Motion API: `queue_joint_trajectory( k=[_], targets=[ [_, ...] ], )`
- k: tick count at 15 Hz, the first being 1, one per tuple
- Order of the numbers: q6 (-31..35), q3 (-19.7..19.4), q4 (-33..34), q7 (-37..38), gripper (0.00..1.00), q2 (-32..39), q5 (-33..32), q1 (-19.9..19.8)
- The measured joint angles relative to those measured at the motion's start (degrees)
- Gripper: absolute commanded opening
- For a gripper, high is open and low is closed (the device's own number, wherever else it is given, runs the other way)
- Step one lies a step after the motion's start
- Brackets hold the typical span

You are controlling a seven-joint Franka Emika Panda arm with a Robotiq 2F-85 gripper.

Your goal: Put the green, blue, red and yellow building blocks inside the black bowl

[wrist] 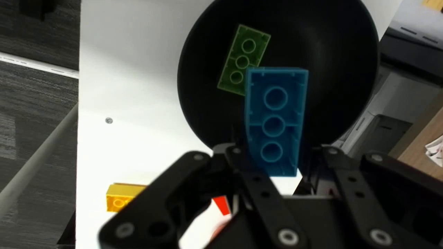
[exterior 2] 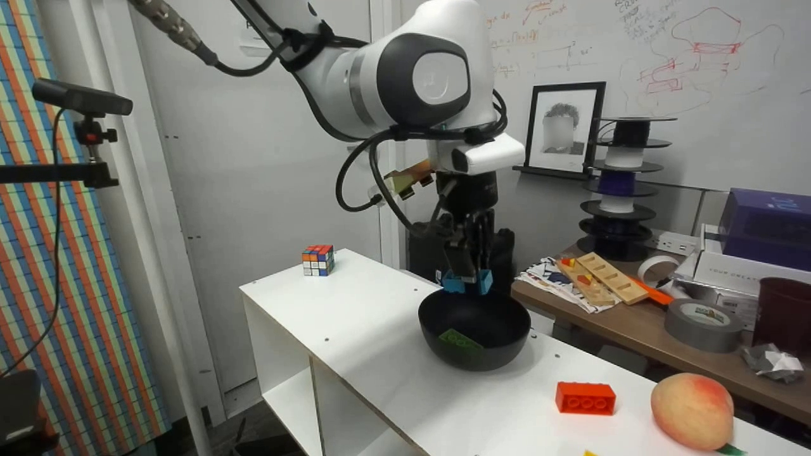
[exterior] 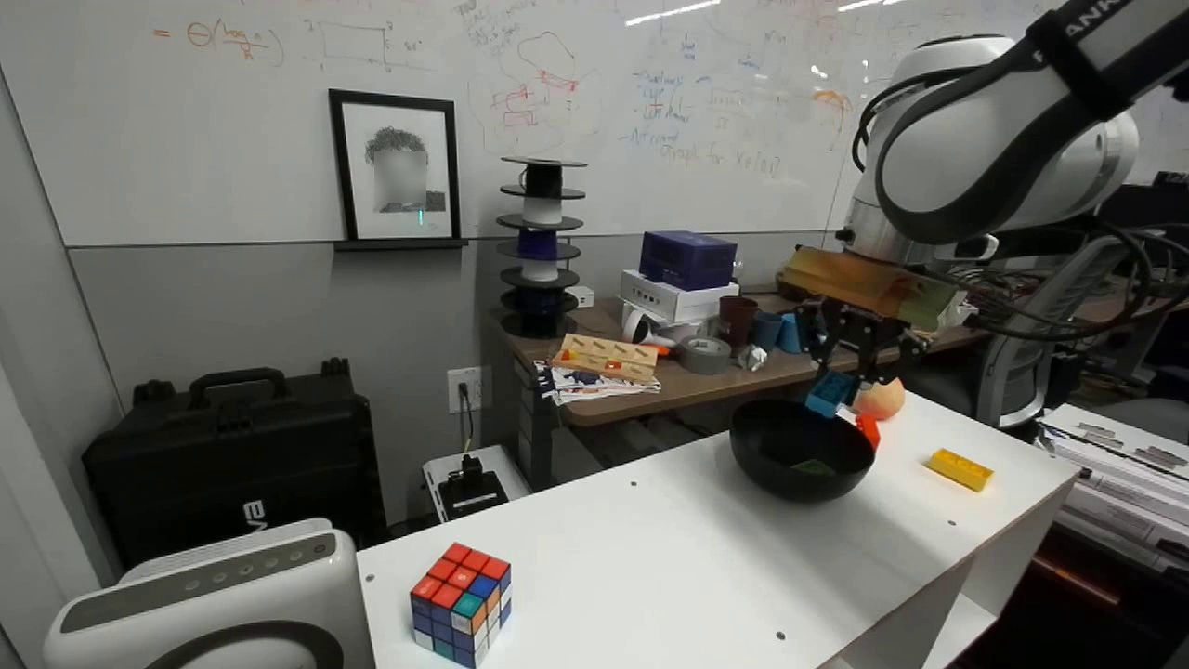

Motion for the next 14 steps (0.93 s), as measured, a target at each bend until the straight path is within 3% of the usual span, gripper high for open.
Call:
queue_joint_trajectory(
  k=[4, 14],
  targets=[
    [0.02, -0.48, 1.12, 1.84, 1.00, -0.02, -0.47, 0.02],
    [2.07, -0.28, 0.85, 1.22, 1.00, -2.75, -1.42, -0.05]
  ],
)
